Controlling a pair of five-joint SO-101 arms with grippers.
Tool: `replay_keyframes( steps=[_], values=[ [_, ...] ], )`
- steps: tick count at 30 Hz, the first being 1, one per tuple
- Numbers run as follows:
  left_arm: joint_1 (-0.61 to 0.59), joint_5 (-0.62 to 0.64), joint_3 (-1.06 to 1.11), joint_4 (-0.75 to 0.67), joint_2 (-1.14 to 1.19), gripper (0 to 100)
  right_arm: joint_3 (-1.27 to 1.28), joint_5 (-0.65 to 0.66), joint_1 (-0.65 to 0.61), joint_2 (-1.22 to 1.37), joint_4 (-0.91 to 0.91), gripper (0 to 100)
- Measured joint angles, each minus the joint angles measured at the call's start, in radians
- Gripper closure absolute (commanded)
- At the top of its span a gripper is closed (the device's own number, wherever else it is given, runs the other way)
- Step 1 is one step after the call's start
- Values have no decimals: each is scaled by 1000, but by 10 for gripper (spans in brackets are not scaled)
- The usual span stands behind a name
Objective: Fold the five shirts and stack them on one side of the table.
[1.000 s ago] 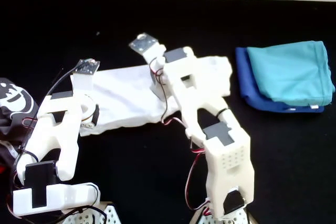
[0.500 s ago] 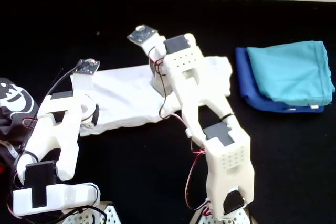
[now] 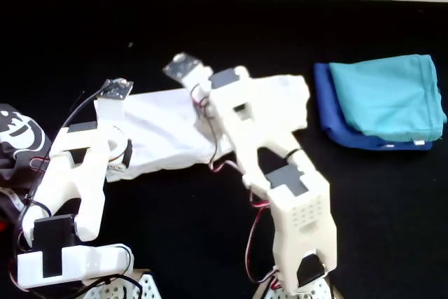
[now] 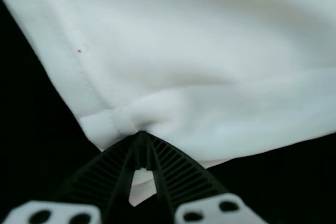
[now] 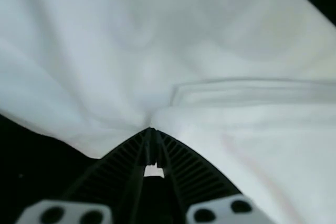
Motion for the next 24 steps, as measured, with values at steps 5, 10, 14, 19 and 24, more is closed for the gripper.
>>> replay_keyframes(
  steps=[5, 10, 14, 19, 24],
  values=[
    [0, 0, 0, 0, 0, 991, -204, 0, 104, -29, 77, 993],
    [0, 0, 0, 0, 0, 991, -264, 0, 238, 25, 86, 993],
    [0, 0, 0, 0, 0, 991, -276, 0, 292, 180, 66, 993],
    [0, 0, 0, 0, 0, 991, -374, 0, 333, 338, 55, 993],
    [0, 0, 0, 0, 0, 991, -514, 0, 394, 371, 135, 993]
  ],
)
